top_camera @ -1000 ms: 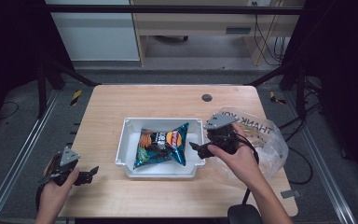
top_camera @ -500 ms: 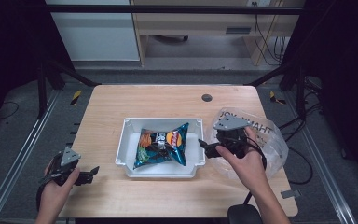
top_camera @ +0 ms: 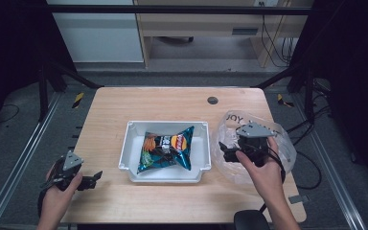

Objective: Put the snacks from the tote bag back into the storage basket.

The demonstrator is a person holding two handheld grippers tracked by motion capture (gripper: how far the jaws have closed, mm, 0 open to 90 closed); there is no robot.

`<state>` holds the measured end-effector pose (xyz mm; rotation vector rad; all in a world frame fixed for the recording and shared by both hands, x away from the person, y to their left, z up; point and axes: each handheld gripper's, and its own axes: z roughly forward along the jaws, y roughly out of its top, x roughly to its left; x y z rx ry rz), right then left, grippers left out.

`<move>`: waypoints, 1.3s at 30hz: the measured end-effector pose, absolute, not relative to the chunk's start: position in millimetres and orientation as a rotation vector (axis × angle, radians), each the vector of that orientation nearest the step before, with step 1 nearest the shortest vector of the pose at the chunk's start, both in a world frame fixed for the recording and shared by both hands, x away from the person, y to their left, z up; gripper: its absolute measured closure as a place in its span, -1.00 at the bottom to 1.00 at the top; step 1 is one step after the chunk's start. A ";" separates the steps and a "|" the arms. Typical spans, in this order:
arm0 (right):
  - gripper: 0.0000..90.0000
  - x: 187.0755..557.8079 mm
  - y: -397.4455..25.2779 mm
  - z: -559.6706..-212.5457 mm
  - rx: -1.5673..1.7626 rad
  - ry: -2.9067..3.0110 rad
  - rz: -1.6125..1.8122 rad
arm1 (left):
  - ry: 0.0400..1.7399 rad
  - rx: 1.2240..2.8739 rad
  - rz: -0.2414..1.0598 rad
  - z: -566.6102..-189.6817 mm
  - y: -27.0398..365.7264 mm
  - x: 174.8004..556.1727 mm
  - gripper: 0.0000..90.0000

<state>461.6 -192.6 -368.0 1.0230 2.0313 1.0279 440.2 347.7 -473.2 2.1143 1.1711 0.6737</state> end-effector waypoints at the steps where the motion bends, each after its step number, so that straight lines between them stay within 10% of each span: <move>1: -0.89 460.9 -195.8 -370.2 1.027 2.023 1.023 | 1.171 2.115 0.674 -473.2 347.7 440.1 -0.93; 39: -0.84 450.5 -225.8 -450.3 1.184 2.095 0.916 | 1.169 2.118 0.673 -474.1 345.7 440.2 -0.93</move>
